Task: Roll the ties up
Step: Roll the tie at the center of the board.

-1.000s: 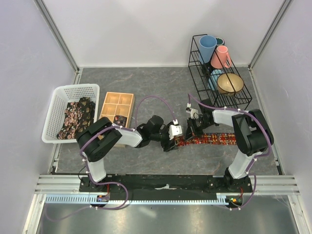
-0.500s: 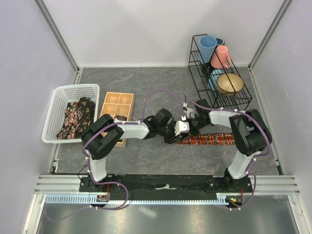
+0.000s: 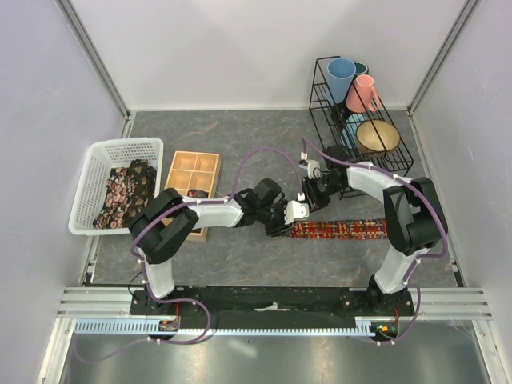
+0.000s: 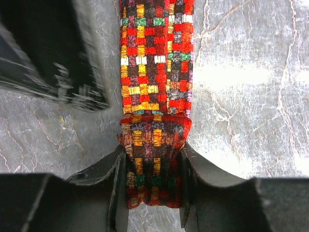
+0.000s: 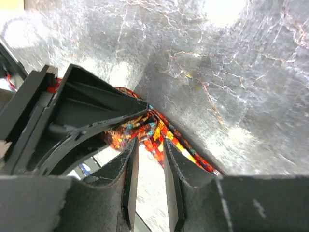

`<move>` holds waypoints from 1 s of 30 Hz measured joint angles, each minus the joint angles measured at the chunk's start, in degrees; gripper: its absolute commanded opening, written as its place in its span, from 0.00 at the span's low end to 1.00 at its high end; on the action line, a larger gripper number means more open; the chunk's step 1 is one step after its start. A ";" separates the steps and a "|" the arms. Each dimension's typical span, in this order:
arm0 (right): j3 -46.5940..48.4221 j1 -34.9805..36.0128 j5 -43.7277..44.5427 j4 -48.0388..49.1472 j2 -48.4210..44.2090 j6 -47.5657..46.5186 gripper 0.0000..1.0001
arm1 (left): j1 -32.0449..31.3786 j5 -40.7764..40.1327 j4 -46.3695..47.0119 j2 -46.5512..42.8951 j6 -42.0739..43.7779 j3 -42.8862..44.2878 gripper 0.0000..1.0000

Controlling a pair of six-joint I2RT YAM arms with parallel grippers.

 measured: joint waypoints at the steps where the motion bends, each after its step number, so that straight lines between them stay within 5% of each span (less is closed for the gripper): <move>1: 0.74 -0.07 0.26 -0.83 -0.11 -1.09 0.35 | 0.00 -0.07 0.00 -0.02 0.00 0.00 0.02; 6: 1.84 -0.04 -2.40 -4.39 0.59 -2.23 0.52 | -0.02 -0.42 -0.44 -0.02 0.00 0.28 0.02; 17: -2.25 0.76 -11.58 0.46 1.99 6.86 0.50 | -0.39 -1.90 -2.43 0.04 0.02 1.29 0.02; 21: -4.13 1.66 -11.87 2.62 2.36 8.39 0.30 | -0.39 -2.05 -2.64 0.07 0.00 1.42 0.02; 23: -4.59 2.03 -11.65 4.07 2.51 9.11 0.00 | -0.39 -2.27 -3.23 0.07 -0.02 1.66 0.02; 30: -4.59 2.45 -11.13 5.79 3.93 9.62 0.00 | -0.39 -3.54 -5.27 -0.13 -0.07 2.36 0.45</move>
